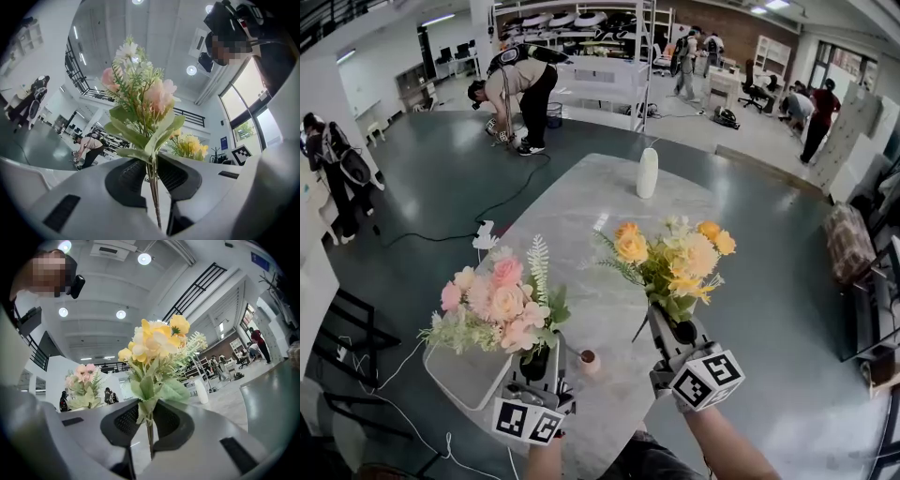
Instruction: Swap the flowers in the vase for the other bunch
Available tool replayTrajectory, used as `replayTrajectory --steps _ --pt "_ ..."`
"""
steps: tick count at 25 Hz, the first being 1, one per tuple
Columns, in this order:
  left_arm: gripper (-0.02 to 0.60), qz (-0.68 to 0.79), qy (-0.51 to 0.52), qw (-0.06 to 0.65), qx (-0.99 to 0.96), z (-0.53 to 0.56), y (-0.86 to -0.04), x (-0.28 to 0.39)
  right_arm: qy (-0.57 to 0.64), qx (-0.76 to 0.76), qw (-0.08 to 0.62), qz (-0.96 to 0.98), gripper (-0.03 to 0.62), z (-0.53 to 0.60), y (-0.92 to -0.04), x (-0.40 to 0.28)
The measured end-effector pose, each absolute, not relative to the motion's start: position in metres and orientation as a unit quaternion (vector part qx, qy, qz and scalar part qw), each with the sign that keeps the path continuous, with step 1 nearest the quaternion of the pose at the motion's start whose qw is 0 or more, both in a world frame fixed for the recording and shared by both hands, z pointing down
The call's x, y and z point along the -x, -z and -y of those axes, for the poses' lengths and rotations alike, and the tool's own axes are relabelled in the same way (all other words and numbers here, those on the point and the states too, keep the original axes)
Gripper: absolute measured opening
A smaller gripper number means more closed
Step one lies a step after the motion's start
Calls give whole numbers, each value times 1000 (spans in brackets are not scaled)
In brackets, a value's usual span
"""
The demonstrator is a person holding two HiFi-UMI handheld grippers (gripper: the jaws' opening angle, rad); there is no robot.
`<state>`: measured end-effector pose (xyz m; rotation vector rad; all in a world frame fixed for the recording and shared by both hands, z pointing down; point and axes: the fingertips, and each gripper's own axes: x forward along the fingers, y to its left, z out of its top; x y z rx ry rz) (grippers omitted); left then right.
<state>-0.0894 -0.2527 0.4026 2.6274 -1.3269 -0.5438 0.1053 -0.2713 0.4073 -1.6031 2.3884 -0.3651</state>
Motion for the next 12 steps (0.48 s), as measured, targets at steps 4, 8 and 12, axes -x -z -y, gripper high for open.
replayTrajectory --steps 4,8,12 --pt "83 443 177 72 -876 250 -412 93 128 545 123 -820 66 270 -415 -101" --pt "83 446 179 71 -874 253 -413 92 130 538 124 -824 66 274 -416 -100" --pt "83 448 173 72 -874 256 -409 88 136 534 126 -825 66 280 -412 -104"
